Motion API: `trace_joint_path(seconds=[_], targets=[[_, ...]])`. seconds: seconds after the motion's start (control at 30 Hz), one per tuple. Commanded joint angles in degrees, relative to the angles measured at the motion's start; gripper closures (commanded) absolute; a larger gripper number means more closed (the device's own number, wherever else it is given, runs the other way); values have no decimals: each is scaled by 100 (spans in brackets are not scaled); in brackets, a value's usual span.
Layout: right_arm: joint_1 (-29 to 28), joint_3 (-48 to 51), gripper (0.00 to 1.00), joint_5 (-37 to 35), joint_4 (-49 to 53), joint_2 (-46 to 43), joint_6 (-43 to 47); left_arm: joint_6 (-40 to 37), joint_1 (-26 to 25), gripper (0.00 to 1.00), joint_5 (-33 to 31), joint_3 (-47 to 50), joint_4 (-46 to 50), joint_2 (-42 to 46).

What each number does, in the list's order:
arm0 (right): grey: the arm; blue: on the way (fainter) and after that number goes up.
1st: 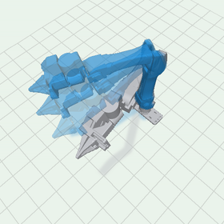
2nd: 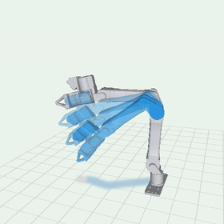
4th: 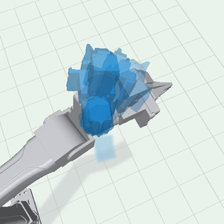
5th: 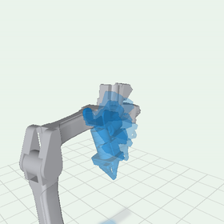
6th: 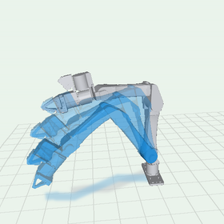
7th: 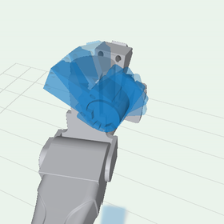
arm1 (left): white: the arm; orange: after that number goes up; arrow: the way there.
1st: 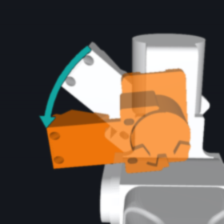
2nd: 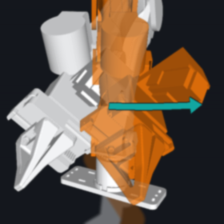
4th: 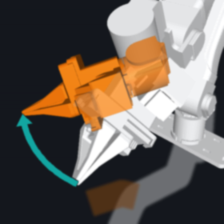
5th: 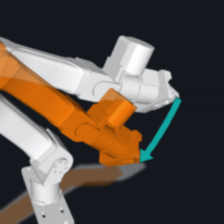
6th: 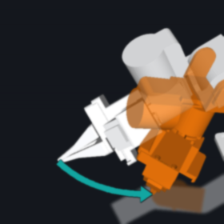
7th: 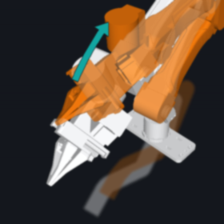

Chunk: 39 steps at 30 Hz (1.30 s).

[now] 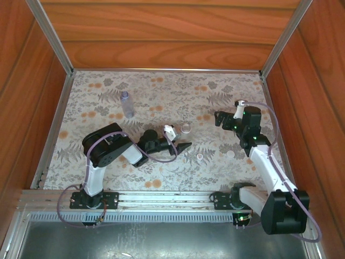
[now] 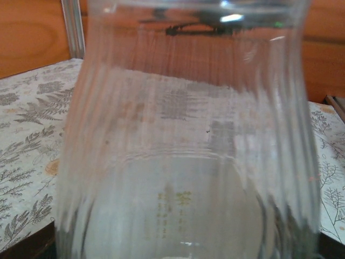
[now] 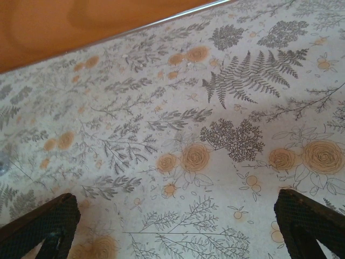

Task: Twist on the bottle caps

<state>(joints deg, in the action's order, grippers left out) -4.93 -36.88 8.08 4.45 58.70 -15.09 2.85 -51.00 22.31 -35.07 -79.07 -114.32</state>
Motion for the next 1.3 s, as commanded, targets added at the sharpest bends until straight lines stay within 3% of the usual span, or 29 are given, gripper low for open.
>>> trace_joint_path(seconds=[0.0,0.1,0.3,0.4,0.6,0.8,0.97,1.27], targets=[[-51,132,0,-125,253,-473,-596,-4,-38,31,97,22,-209,-76],[-52,442,0,8,313,-789,-767,-43,-19,32,227,-71,-209,-171],[-52,39,0,-1361,2897,-895,-1387,-92,102,33,577,-354,-211,-460],[-50,-35,1,-1620,3590,-800,-1656,-75,206,33,768,-463,-207,-545],[-52,340,4,-1613,3477,-519,-1740,-65,242,33,845,-518,-206,-608],[-52,286,17,-1372,3202,490,-1769,-65,241,33,854,-483,-206,-593],[-52,170,27,-1675,3262,1214,-2230,-75,247,33,853,-466,-206,-582],[-52,254,43,-1759,2919,1513,-2394,-82,245,33,845,-456,-208,-582]])
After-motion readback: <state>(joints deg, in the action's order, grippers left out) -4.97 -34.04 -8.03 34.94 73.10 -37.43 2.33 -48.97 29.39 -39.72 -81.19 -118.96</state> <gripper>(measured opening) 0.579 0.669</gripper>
